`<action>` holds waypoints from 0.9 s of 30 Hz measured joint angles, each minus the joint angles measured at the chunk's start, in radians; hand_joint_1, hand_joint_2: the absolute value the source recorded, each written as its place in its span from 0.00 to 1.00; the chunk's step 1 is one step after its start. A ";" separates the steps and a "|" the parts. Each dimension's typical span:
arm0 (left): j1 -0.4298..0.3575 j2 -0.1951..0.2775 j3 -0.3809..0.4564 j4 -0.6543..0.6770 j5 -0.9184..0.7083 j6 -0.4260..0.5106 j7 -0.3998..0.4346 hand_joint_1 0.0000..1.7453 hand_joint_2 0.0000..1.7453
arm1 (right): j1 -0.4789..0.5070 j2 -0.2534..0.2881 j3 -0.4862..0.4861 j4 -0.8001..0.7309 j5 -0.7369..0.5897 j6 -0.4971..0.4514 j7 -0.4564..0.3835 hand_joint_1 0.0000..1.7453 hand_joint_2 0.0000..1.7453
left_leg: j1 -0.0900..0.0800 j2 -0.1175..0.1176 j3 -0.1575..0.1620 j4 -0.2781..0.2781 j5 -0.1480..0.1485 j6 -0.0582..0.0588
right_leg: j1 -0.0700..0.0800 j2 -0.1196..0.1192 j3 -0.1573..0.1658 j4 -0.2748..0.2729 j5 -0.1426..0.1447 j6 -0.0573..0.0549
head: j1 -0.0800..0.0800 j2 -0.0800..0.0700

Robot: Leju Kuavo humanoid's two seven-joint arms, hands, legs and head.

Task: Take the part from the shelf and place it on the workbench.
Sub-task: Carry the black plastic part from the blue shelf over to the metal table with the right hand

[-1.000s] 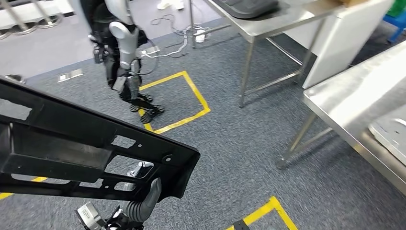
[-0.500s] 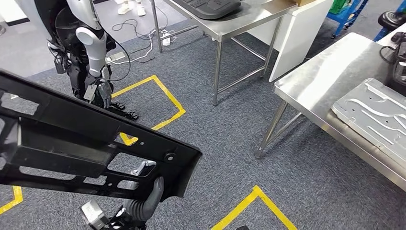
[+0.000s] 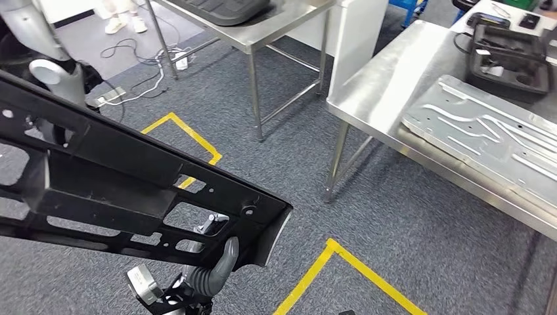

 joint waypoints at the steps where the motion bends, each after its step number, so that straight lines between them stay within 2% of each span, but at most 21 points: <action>1: -0.001 0.000 -0.001 0.003 0.000 -0.001 0.001 1.00 1.00 | 0.000 0.000 -0.003 0.000 -0.004 0.000 -0.001 0.00 0.00 | 0.001 -0.017 -0.032 0.074 -0.036 -0.002 | -0.001 0.012 -0.004 0.000 0.002 -0.003 | -0.001 0.000; 2: -0.002 0.000 -0.002 0.007 0.001 -0.001 0.002 1.00 1.00 | 0.000 0.000 -0.006 0.000 -0.006 0.000 -0.002 0.00 0.00 | 0.002 -0.024 -0.063 0.143 -0.063 -0.004 | -0.001 0.024 -0.007 0.000 0.005 -0.004 | -0.001 0.000; 3: -0.002 0.000 -0.004 0.011 0.003 -0.001 0.002 1.00 1.00 | 0.001 0.000 -0.009 0.000 -0.008 0.000 -0.003 0.00 0.00 | 0.002 -0.027 -0.083 0.186 -0.074 -0.006 | -0.001 0.038 -0.009 0.001 0.007 -0.004 | -0.002 0.000; 4: -0.002 0.000 -0.005 0.014 0.005 -0.001 0.003 1.00 1.00 | 0.003 0.000 -0.011 0.000 -0.009 0.000 -0.003 0.00 0.00 | 0.003 -0.027 -0.083 0.188 -0.064 -0.007 | -0.002 0.052 -0.011 0.001 0.009 -0.002 | -0.002 0.000; 5: -0.003 0.000 -0.006 0.017 0.007 -0.002 0.003 1.00 1.00 | 0.005 0.000 -0.013 0.000 -0.009 0.000 -0.003 0.00 0.00 | 0.005 -0.031 -0.064 0.146 -0.035 -0.007 | -0.003 0.067 -0.011 0.001 0.011 0.000 | -0.002 0.000; 6: -0.003 0.000 -0.006 0.020 0.008 -0.002 0.003 1.00 1.00 | 0.006 0.000 -0.015 0.000 -0.009 0.000 -0.003 0.00 0.00 | 0.008 -0.042 -0.030 0.075 0.004 -0.006 | -0.004 0.081 -0.011 0.001 0.013 0.004 | -0.002 0.000; 8: -0.005 0.000 -0.007 0.025 0.012 -0.002 0.001 1.00 1.00 | 0.004 0.000 -0.016 0.000 -0.008 0.000 -0.003 0.00 0.00 | 0.012 -0.089 0.030 -0.060 0.057 -0.003 | -0.004 0.108 -0.017 0.003 0.019 0.014 | -0.002 0.000; 10: -0.005 0.000 -0.008 0.030 0.016 -0.002 -0.002 1.00 1.00 | 0.003 0.000 -0.018 0.000 -0.004 0.000 -0.001 0.00 0.00 | 0.011 -0.114 0.045 -0.106 0.065 0.004 | -0.005 0.129 -0.028 0.002 0.028 0.028 | -0.001 0.000; 12: -0.006 -0.001 -0.009 0.034 0.018 -0.001 -0.004 1.00 1.00 | 0.006 -0.003 -0.019 0.000 -0.001 0.000 0.002 0.00 0.00 | 0.008 -0.096 0.042 -0.110 0.072 0.017 | -0.010 0.146 -0.035 -0.005 0.037 0.043 | -0.001 0.000; 13: -0.007 -0.002 -0.010 0.035 0.018 -0.002 -0.005 1.00 1.00 | 0.008 -0.004 -0.020 0.000 -0.001 0.000 0.004 0.00 0.00 | 0.008 -0.086 0.043 -0.113 0.076 0.025 | -0.010 0.138 -0.040 0.000 0.033 0.047 | 0.000 0.000; 14: -0.009 -0.004 -0.010 0.036 0.018 -0.001 -0.006 1.00 1.00 | 0.008 -0.006 -0.021 0.000 -0.001 0.000 0.005 0.00 0.00 | 0.010 -0.074 0.044 -0.116 0.081 0.033 | -0.008 0.118 -0.052 0.025 0.017 0.051 | 0.003 0.000; 16: -0.013 -0.006 -0.011 0.039 0.019 -0.001 -0.007 1.00 1.00 | 0.005 -0.006 -0.024 0.000 -0.001 0.000 0.005 0.00 0.00 | 0.008 -0.047 0.043 -0.118 0.086 0.042 | -0.003 0.058 -0.104 0.147 -0.051 0.053 | 0.010 0.000; 17: -0.013 -0.007 -0.011 0.042 0.019 -0.001 -0.008 1.00 1.00 | 0.003 -0.006 -0.026 0.000 -0.001 0.000 0.005 0.00 0.00 | 0.005 -0.032 0.042 -0.118 0.086 0.044 | -0.002 0.038 -0.136 0.222 -0.085 0.053 | 0.012 0.000; 18: -0.013 -0.007 -0.011 0.044 0.020 0.000 -0.008 1.00 1.00 | 0.002 -0.006 -0.027 0.000 -0.001 0.000 0.005 0.00 0.00 | 0.002 -0.017 0.041 -0.118 0.086 0.045 | -0.003 0.029 -0.157 0.277 -0.105 0.053 | 0.012 0.000; 19: -0.013 -0.007 -0.011 0.047 0.021 0.001 -0.008 1.00 1.00 | 0.002 -0.006 -0.029 0.000 -0.001 0.000 0.005 0.00 0.00 | 0.000 -0.004 0.041 -0.118 0.086 0.045 | -0.002 0.025 -0.160 0.295 -0.106 0.052 | 0.012 0.000; 20: -0.013 -0.007 -0.011 0.049 0.022 0.002 -0.008 1.00 1.00 | 0.002 -0.006 -0.031 0.000 -0.001 0.000 0.005 0.00 0.00 | -0.001 0.009 0.041 -0.118 0.085 0.045 | -0.002 0.021 -0.141 0.269 -0.090 0.051 | 0.013 0.000; 21: -0.014 -0.007 -0.012 0.050 0.023 0.004 -0.008 1.00 1.00 | 0.003 -0.007 -0.032 0.000 -0.001 0.000 0.004 0.00 0.00 | -0.002 0.020 0.041 -0.118 0.085 0.045 | -0.001 0.012 -0.103 0.207 -0.062 0.047 | 0.013 0.000; 23: -0.015 -0.008 -0.012 0.051 0.024 0.007 -0.008 1.00 1.00 | 0.001 -0.008 -0.033 0.000 -0.001 0.000 0.003 0.00 0.00 | -0.008 0.040 0.043 -0.117 0.082 0.041 | 0.008 -0.039 -0.021 0.063 -0.020 0.035 | 0.012 0.000; 24: -0.016 -0.008 -0.012 0.051 0.025 0.008 -0.008 1.00 1.00 | -0.001 -0.009 -0.033 0.000 0.000 0.000 0.002 0.00 0.00 | -0.011 0.049 0.044 -0.116 0.081 0.039 | 0.013 -0.059 0.002 0.020 -0.011 0.028 | 0.012 0.000; 25: -0.017 -0.008 -0.012 0.052 0.025 0.010 -0.008 1.00 1.00 | -0.002 -0.009 -0.033 0.000 0.000 0.000 0.001 0.00 0.00 | -0.014 0.057 0.044 -0.116 0.079 0.035 | 0.019 -0.069 0.009 0.002 -0.010 0.021 | 0.011 0.000; 27: -0.017 -0.008 -0.012 0.052 0.025 0.011 -0.008 1.00 1.00 | -0.002 -0.010 -0.033 0.000 0.000 0.000 0.000 0.00 0.00 | -0.016 0.073 0.045 -0.118 0.076 0.026 | 0.020 -0.047 0.005 -0.001 -0.006 0.011 | 0.010 0.000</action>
